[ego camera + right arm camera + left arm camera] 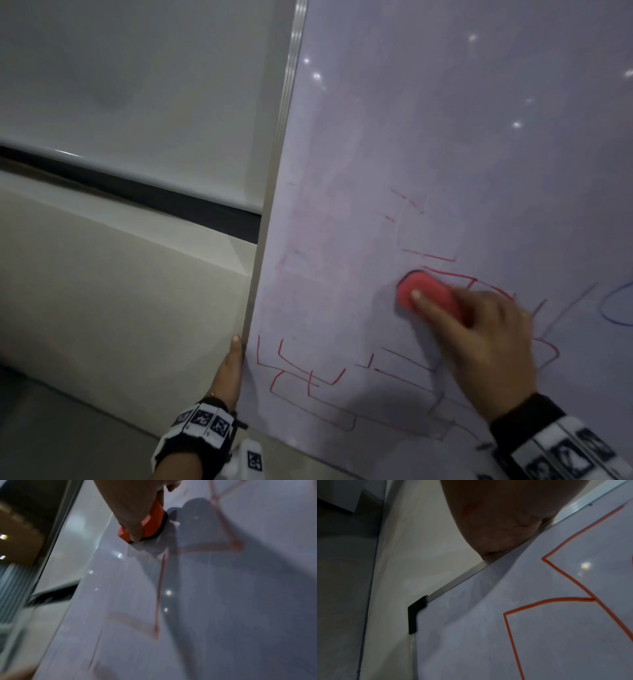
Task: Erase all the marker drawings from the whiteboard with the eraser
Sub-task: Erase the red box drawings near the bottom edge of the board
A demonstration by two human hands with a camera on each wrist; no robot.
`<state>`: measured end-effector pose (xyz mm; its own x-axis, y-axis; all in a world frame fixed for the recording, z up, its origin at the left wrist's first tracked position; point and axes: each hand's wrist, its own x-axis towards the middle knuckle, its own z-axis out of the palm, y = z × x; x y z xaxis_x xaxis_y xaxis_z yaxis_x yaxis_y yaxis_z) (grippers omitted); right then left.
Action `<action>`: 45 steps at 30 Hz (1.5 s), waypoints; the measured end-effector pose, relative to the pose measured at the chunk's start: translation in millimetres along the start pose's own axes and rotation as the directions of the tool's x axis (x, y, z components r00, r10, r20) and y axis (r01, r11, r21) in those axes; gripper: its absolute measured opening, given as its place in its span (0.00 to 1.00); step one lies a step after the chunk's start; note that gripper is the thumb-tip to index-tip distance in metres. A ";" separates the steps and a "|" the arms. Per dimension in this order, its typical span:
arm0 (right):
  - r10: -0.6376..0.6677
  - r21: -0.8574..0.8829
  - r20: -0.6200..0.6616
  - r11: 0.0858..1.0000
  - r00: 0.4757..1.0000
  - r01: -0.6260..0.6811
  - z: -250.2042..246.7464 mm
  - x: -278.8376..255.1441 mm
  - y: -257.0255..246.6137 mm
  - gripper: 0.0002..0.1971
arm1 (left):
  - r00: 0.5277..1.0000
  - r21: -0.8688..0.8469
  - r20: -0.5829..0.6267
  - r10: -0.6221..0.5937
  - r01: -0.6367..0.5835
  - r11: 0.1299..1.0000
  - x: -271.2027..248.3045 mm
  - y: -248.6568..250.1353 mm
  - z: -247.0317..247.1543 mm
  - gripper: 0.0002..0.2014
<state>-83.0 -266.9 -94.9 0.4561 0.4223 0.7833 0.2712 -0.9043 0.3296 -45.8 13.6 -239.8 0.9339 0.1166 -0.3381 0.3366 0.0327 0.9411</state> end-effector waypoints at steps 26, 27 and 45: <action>-0.039 -0.070 0.043 0.997 0.998 0.042 -36.1 -35.1 66.3 0.25 | 0.798 -0.010 -0.234 0.555 -0.573 0.819 -3.5 214.4 24.8 0.30; 0.025 -0.083 0.010 0.996 1.000 -0.024 -45.8 -30.4 78.2 0.24 | 0.810 -0.037 -0.262 0.525 -0.553 0.833 -4.2 218.4 28.1 0.31; 0.265 0.073 -0.128 0.963 0.956 -0.258 -34.8 -18.7 73.0 0.20 | 0.705 -0.018 -0.577 0.412 -0.515 0.857 -0.2 215.9 46.2 0.29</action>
<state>-101.2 -343.0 -67.2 0.3992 0.1557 0.9036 0.2054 -0.9756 0.0774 32.3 -25.2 -36.9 0.7276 0.6685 0.1540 -0.1944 -0.0143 0.9808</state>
